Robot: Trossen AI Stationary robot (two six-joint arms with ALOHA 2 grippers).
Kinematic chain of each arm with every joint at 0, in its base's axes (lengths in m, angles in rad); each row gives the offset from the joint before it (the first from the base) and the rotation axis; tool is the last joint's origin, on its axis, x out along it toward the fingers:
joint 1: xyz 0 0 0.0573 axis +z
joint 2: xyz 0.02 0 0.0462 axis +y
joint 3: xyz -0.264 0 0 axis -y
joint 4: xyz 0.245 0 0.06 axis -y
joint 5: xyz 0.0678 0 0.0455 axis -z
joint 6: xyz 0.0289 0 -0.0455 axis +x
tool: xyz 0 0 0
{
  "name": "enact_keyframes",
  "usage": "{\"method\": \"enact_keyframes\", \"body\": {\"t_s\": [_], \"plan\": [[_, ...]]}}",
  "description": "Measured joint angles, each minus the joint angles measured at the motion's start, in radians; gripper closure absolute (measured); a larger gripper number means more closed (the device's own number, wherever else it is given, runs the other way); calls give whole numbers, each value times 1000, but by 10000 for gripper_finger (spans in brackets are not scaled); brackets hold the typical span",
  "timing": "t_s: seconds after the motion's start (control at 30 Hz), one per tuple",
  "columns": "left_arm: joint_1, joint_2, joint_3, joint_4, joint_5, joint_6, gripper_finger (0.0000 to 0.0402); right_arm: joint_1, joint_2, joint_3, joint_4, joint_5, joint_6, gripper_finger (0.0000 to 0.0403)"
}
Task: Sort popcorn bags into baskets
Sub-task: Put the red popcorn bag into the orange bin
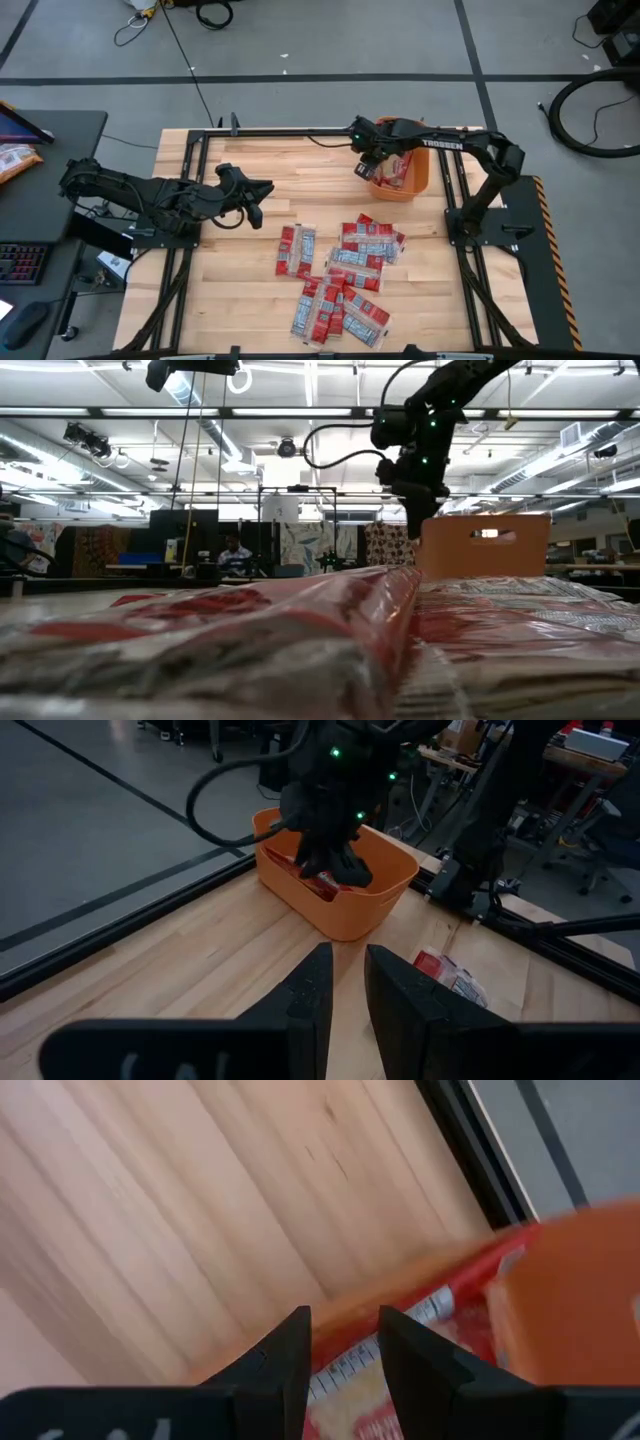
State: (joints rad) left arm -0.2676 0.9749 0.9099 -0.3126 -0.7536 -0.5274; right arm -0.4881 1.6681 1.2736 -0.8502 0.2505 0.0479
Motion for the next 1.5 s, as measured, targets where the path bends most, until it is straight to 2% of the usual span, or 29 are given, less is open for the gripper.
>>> {"method": "enact_keyframes", "body": {"t_s": [0.27,0.47,0.57,0.8,1.03,1.13,1.27,1.5], "plan": [[0,0,0,-21,0,-1,335,-13,-26,0,-243,100,28,280],[0,0,0,-24,0,-1,335,-51,-26,0,-450,98,89,280],[0,0,0,-24,0,-1,335,-56,-36,0,-474,82,90,280],[0,0,0,-24,0,-6,335,-30,-130,0,-352,-16,88,280],[0,0,0,-24,0,-11,335,43,-238,0,-158,-249,55,279],[0,0,0,-24,0,-11,335,104,-263,0,-83,-311,52,279],[0,0,0,-24,0,-10,335,207,-263,0,-33,-358,28,279],[0,0,0,-26,0,-10,335,378,-187,0,6,-387,66,279]]}}
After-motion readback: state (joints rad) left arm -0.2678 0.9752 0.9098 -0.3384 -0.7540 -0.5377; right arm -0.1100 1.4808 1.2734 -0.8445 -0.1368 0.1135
